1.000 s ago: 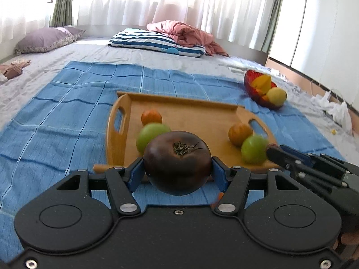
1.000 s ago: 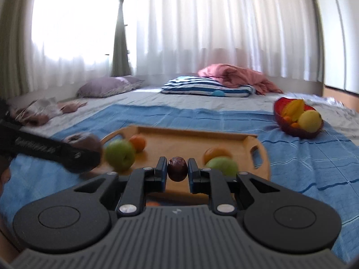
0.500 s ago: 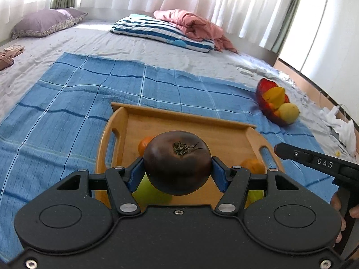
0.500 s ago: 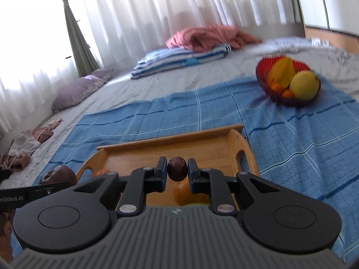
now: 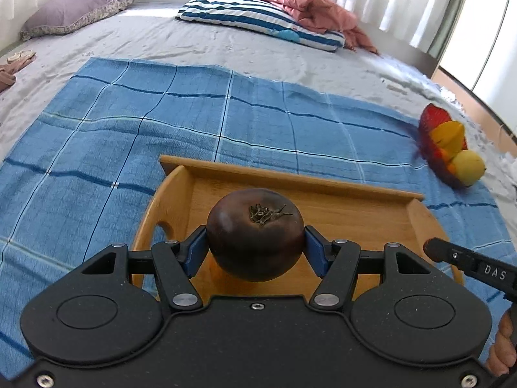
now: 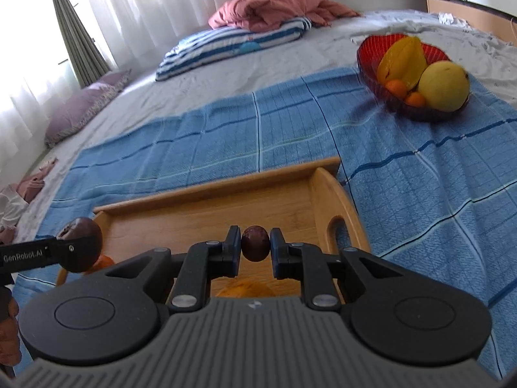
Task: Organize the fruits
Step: 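Carry the persimmon in the left tool and the date in the right tool over the tray, then open the left tool to set the persimmon on the tray while the right tool releases the date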
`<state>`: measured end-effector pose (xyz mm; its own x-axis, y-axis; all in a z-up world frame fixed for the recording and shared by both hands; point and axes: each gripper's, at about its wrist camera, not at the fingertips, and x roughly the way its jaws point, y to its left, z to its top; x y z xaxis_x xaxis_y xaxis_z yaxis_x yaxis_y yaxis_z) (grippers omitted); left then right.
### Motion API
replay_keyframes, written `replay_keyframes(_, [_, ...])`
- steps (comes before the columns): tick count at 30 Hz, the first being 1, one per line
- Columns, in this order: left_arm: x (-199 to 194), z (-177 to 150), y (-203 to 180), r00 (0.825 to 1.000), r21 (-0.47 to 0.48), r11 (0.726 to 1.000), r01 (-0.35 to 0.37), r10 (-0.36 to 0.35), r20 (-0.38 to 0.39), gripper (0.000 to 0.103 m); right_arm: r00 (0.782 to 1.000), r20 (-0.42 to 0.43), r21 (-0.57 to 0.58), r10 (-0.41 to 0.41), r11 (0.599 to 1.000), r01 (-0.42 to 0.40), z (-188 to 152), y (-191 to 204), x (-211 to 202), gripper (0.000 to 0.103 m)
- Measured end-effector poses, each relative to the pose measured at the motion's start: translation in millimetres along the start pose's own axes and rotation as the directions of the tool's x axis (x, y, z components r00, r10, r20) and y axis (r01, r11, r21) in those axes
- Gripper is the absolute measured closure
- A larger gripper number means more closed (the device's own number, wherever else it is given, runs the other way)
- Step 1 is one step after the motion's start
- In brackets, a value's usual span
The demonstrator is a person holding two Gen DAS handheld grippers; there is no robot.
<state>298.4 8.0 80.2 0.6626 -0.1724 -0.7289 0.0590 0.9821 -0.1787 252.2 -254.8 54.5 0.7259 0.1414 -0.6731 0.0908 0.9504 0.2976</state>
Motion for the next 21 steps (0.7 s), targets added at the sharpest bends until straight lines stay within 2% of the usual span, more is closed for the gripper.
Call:
replay_keyframes(4, [18.2,7.6,-3.5,1.0,0.027,0.999,-0.025,0.025,-0.01,0.043,0.999,-0.028,-0.006,-0.017,1.0,0.017,1.8,-0.1,17.0,0.081])
replay_keyframes(9, [37.7,14.1,-2.0,0.999,0.007,0.999,-0.04,0.04,-0.027,0.043,0.998,-0.055,-0.009,-0.024,1.0,0.024,2.4,2.4,29.8,0.081])
replay_keyframes(21, [50.6,10.6,-4.1,0.998,0.024,0.998,-0.052,0.053,-0.043,0.043,0.995,-0.093,-0.007,-0.026,1.0,0.026,-1.6,2.8,47.5,0.081])
